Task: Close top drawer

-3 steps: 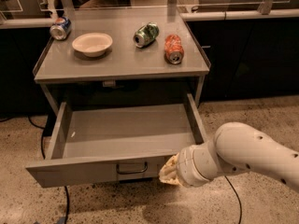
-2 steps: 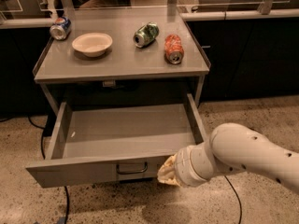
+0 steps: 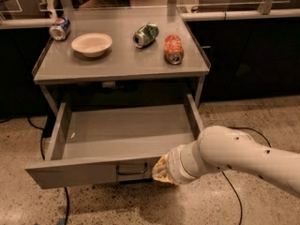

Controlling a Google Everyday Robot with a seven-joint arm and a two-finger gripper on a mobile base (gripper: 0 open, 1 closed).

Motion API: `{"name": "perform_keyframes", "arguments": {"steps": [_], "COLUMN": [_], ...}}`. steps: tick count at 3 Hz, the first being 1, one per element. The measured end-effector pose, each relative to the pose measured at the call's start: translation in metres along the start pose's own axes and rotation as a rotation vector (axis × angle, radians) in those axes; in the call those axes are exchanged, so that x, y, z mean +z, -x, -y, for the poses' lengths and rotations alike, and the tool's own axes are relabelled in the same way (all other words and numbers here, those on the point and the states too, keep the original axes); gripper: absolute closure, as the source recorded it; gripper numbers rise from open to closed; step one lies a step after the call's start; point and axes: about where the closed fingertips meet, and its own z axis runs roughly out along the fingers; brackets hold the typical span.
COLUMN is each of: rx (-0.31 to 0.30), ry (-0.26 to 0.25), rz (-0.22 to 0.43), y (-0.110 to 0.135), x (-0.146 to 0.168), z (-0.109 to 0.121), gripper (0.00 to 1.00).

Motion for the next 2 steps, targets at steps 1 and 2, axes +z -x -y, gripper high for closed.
{"name": "perform_keyframes", "arguments": {"steps": [1, 2], "rx": [-0.028, -0.065], "ry": [-0.023, -0.058], "rz": [-0.012, -0.04], "y": [0.003, 0.008], "x": [0.012, 0.023], "z": [0.008, 0.017], "gripper": [1.0, 1.0]}}
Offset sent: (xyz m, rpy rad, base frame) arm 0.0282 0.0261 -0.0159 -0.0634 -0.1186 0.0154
